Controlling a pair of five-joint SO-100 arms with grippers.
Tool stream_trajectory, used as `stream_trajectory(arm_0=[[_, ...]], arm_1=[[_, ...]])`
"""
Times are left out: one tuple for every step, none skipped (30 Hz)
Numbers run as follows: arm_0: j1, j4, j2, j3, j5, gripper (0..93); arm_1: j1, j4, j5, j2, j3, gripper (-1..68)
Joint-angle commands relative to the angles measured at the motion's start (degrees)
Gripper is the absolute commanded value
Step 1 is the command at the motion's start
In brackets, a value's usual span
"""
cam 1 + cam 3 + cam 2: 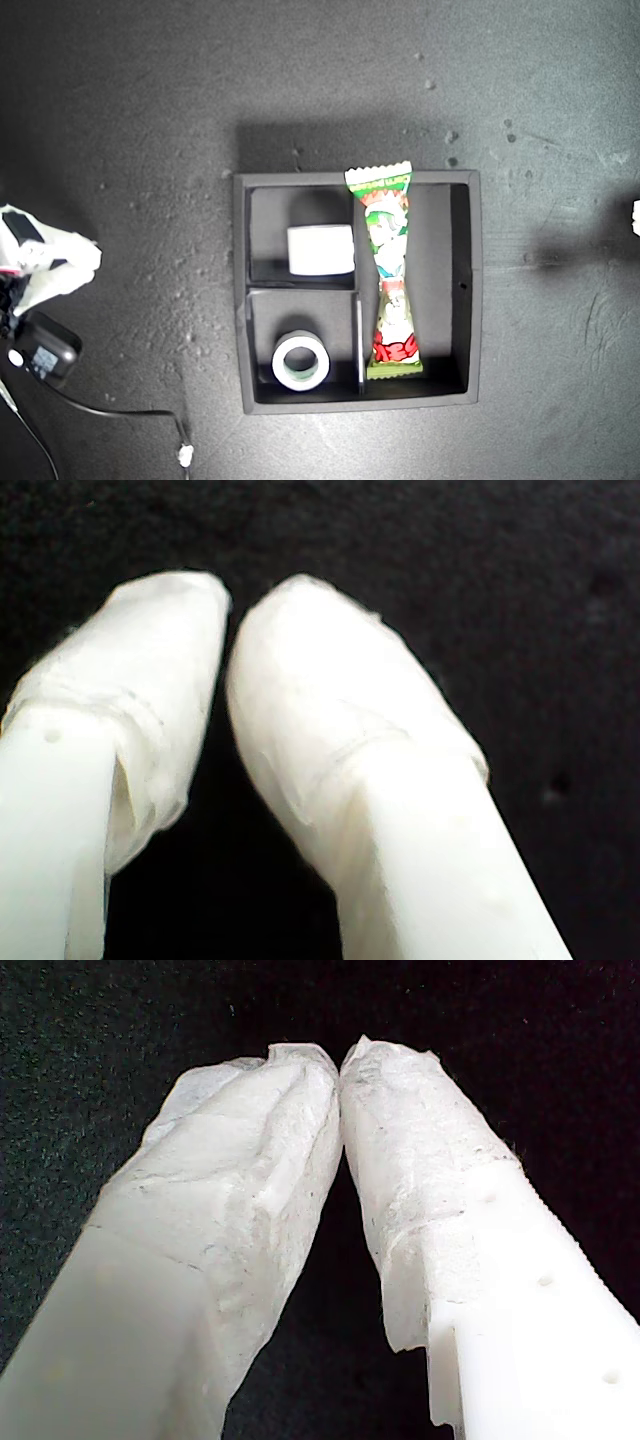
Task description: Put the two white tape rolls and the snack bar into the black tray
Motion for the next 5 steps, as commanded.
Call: stream_trajectory(arm_0=[[0.0, 1.9, 2.7, 3.3, -0.6, 0.2], [0.0, 1.9, 2.7, 3.3, -0.6, 0.2], [0.0, 1.9, 2.7, 3.3, -0.6, 0.2], [0.0, 1.9, 2.7, 3.3, -0.6, 0.2], [0.0, 1.9, 2.7, 3.3, -0.6, 0.2]], arm_1=[[-0.2, 0.4, -16.3, -0.2, 0.7, 0.0], [-0.2, 0.4, -16.3, -0.2, 0.7, 0.0], [-0.2, 0.4, -16.3, -0.2, 0.7, 0.0], [-0.2, 0.4, -16.3, -0.2, 0.7, 0.0], [-0.2, 0.4, -16.3, -0.2, 0.7, 0.0]])
